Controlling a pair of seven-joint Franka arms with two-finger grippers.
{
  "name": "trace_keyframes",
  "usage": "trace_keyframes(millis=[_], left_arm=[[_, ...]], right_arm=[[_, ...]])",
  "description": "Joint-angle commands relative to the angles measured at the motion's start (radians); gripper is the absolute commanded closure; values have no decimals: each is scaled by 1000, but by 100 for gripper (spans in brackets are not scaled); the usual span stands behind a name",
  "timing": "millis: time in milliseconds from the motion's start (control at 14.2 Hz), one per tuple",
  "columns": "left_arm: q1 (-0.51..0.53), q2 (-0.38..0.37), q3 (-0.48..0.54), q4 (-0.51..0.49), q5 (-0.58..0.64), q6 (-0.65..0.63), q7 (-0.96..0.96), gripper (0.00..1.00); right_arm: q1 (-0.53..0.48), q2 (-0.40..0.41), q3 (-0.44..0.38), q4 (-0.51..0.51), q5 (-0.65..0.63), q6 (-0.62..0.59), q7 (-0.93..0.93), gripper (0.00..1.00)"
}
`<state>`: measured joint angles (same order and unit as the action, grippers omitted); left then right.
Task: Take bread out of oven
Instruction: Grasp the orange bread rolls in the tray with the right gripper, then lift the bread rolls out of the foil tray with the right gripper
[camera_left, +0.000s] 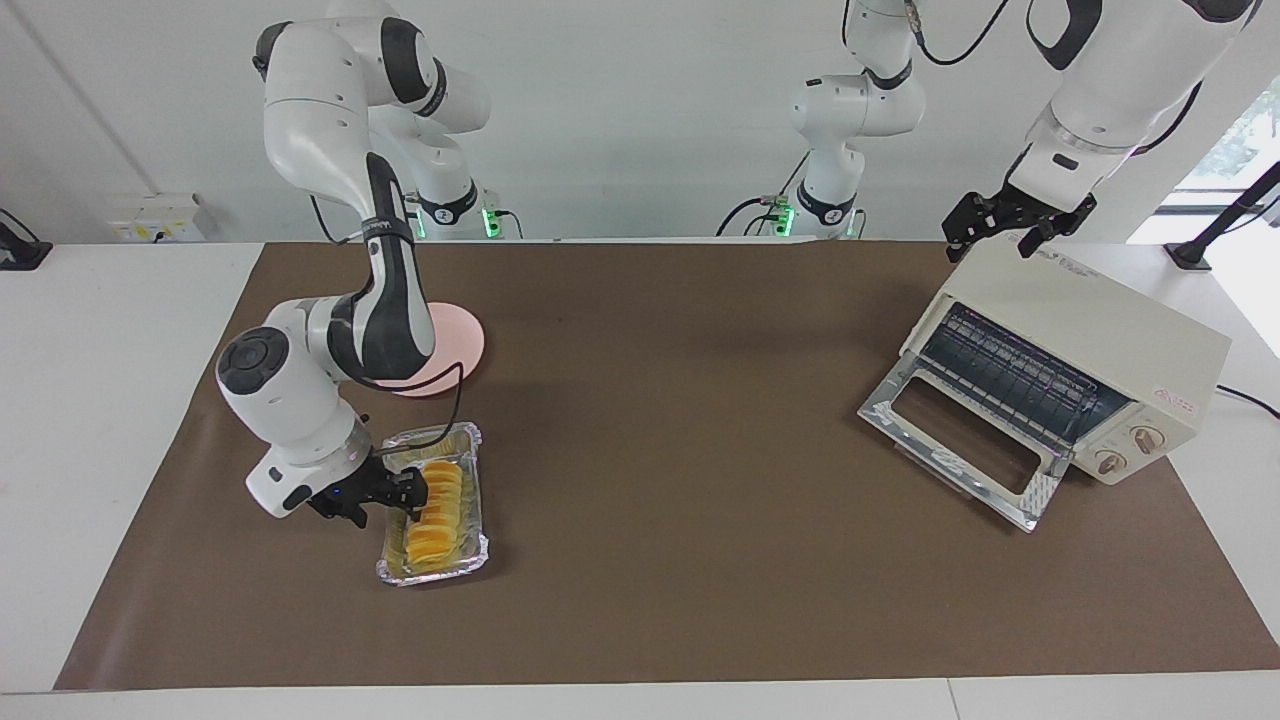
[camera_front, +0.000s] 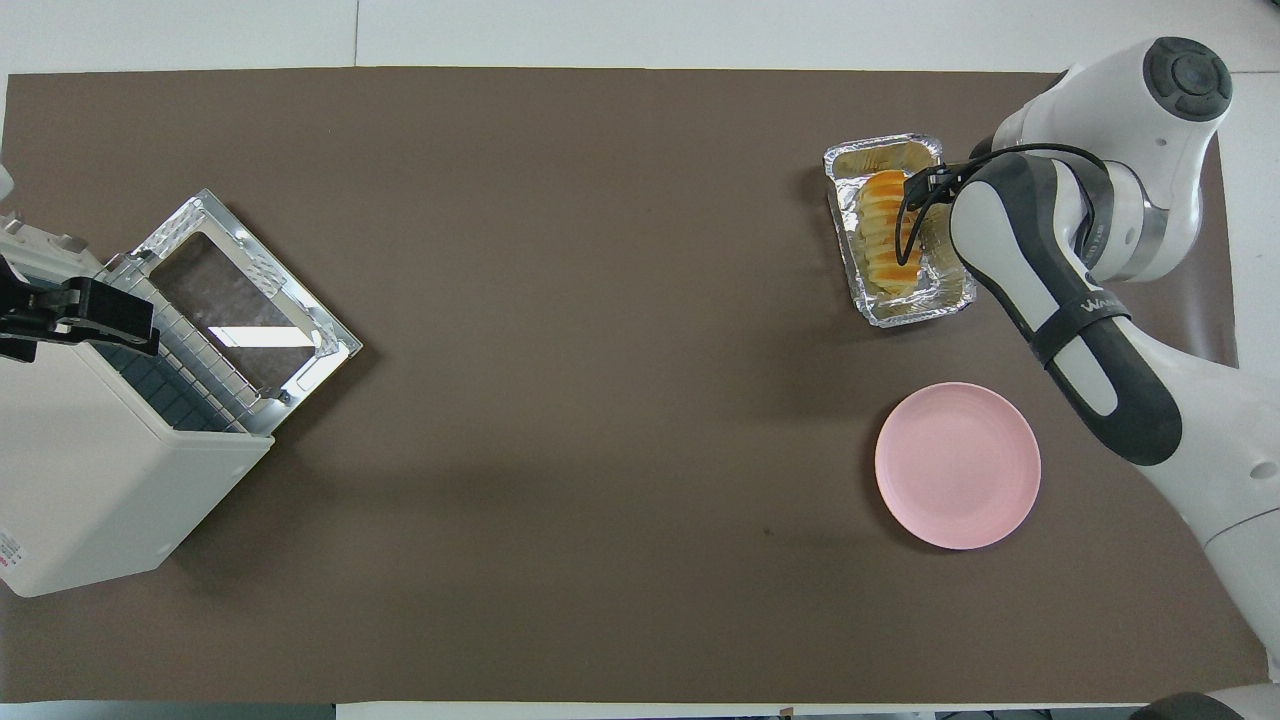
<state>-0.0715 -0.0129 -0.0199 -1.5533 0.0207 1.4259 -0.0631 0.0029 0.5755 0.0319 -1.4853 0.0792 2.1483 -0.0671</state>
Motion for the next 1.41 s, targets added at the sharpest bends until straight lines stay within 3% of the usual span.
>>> trace_keyframes(millis=[0,494,777,989,1059,1130,1201,1271,1342], left_arm=[[12,-30,-5,-37,-15,24,3,0],[12,-30,-5,-37,-15,24,3,0],[12,-30,-3,-37,-15,22,3,0],[12,-29,-5,-37,-15,24,3,0],[12,-30,-3,-37,-15,24,3,0],[12,-30,-3,-37,-15,24,3,0],[12,-30,-3,-37,-15,24,3,0],[12,-30,-5,-37,-15,24,3,0],[12,-30,-5,-37,-15,22,3,0]], right_arm=[[22,-19,3,10,7,-42,23,0],[77,-32,-3,-52,-27,-9,41,0],[83,-48,-6,-170,-55,143,44,0],[83,-49,-4,-185,-64,157,46,1],[83,-51,-4,-197,-64,179,47,12],[81,-55,-3,-216,-64,203,46,37],[83,-58,-3,-222,-64,209,47,80],[83,-60,-3,-221,-64,208,47,100],[83,-59,-1,-217,-64,208,52,100]])
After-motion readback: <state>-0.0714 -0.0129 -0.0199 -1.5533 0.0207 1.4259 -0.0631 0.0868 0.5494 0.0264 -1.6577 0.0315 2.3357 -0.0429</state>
